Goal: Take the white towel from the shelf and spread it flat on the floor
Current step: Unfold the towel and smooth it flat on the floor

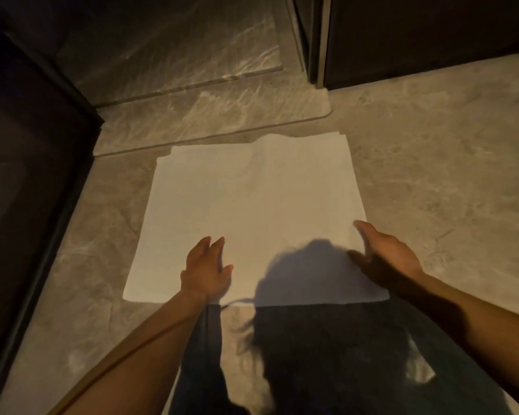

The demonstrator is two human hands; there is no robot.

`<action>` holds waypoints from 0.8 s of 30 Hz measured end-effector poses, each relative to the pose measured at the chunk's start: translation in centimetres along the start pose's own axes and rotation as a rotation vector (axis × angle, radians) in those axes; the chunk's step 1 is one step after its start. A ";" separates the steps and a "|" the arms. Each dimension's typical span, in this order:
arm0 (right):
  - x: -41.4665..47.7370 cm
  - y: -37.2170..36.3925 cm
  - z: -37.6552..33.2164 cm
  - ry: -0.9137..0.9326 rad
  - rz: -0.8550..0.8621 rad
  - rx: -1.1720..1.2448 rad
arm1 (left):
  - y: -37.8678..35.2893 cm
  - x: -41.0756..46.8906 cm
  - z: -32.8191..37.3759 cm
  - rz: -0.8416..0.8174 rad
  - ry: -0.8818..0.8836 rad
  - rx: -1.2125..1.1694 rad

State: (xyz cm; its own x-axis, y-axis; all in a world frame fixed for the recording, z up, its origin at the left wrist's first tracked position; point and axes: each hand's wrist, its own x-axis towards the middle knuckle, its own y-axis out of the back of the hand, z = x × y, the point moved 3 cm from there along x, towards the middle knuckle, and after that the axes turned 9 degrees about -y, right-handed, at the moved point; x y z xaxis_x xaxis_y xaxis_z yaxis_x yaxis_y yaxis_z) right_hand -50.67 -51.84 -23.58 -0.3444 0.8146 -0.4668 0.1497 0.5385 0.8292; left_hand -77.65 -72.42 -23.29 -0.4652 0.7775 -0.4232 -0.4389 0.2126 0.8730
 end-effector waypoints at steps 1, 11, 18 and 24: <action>0.0 0.4 -0.1 0.032 0.044 -0.004 | 0.1 0.1 0.1 -0.004 0.005 -0.006; 2.5 0.0 -5.3 0.334 0.068 -0.170 | 0.4 -0.7 4.8 0.168 -0.056 -0.100; 3.0 -1.3 -5.6 0.367 0.006 -0.284 | -0.6 0.5 3.7 -0.022 0.016 -0.003; -0.5 -1.6 -5.9 0.421 0.088 -0.283 | 0.8 1.1 1.6 -0.101 -0.070 0.022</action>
State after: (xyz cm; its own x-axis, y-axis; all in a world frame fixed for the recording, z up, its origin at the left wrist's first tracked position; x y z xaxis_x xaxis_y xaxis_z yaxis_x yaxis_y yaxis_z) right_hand -56.18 -54.36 -22.89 -0.6935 0.6657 -0.2755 -0.0419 0.3445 0.9378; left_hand -77.25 -70.42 -22.68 -0.3641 0.7909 -0.4918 -0.4637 0.3040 0.8322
